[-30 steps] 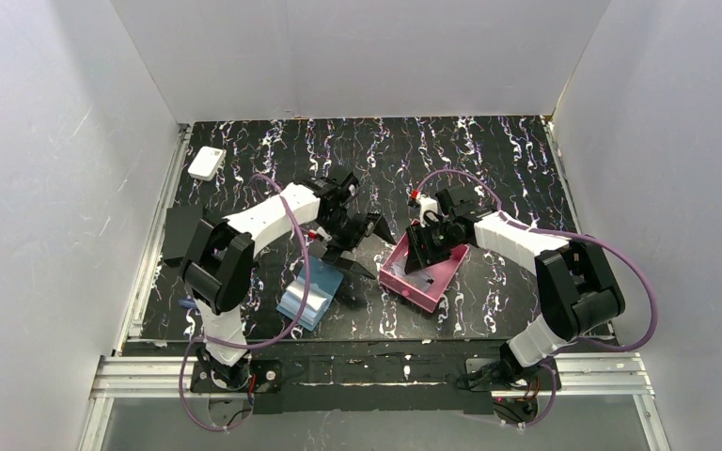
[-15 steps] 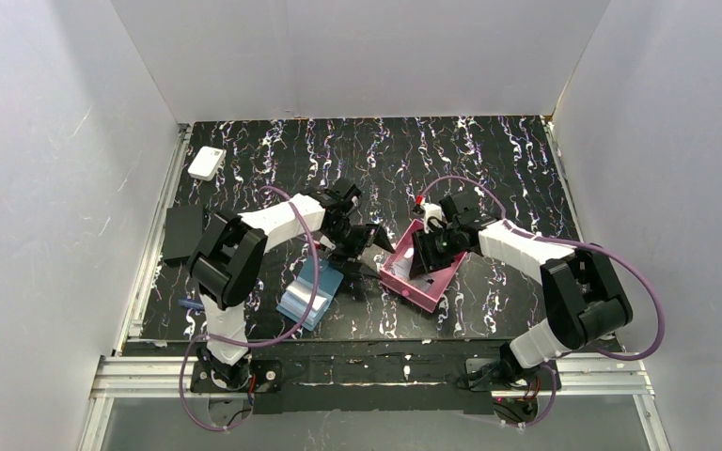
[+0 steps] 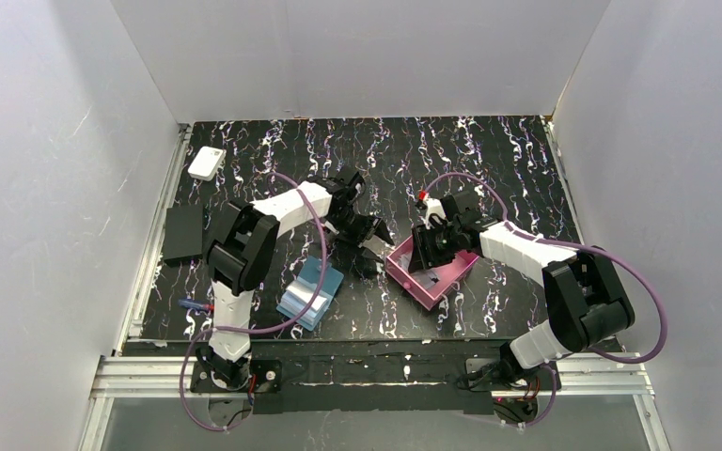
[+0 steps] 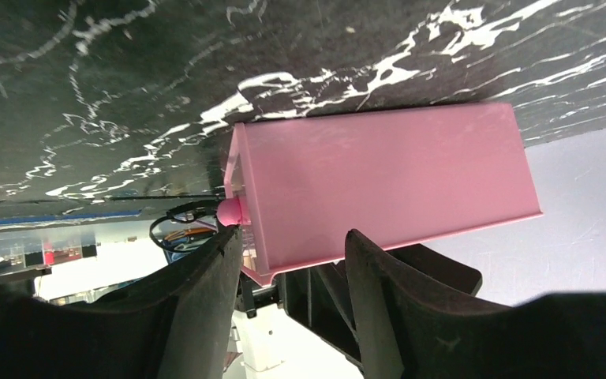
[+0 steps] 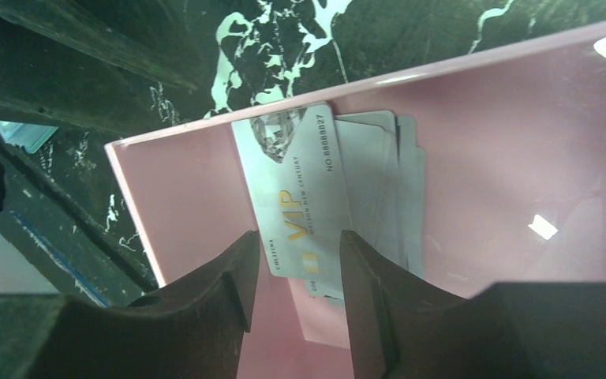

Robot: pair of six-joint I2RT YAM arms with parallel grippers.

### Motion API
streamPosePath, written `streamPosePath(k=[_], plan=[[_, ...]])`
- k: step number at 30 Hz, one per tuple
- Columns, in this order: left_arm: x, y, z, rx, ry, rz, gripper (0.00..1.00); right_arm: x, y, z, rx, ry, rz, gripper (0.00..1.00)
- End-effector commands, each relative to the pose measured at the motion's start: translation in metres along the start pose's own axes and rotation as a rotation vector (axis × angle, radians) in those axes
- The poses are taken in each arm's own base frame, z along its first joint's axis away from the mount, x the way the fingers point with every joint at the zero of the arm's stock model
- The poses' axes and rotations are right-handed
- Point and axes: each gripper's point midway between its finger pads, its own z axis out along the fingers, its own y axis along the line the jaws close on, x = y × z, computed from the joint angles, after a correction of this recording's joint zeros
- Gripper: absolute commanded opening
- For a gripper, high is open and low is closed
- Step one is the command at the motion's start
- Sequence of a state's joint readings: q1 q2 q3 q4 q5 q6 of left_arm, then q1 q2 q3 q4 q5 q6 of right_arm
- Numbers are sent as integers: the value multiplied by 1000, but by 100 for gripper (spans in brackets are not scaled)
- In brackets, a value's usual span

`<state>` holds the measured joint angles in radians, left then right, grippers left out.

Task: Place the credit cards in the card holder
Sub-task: Pick up the credit card from the storage box.

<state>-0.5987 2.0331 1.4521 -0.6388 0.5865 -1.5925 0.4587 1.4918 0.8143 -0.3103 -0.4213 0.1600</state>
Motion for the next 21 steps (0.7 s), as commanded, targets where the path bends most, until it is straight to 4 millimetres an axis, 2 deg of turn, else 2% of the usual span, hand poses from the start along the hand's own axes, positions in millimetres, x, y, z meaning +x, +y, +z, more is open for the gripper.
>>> streamPosePath(k=[1, 5, 10, 21], plan=[[-7, 5, -8, -30, -16, 2, 49, -19, -8, -2, 61, -62, -24, 53], [-6, 4, -6, -35, -2, 0, 49, -20, -12, -1, 78, -62, -33, 56], [-3, 0, -6, -32, 15, 2, 50, -11, -5, 5, 14, -27, -29, 53], [-2, -1, -6, -33, 20, 2, 51, -3, -10, 8, 28, -4, -29, 53]])
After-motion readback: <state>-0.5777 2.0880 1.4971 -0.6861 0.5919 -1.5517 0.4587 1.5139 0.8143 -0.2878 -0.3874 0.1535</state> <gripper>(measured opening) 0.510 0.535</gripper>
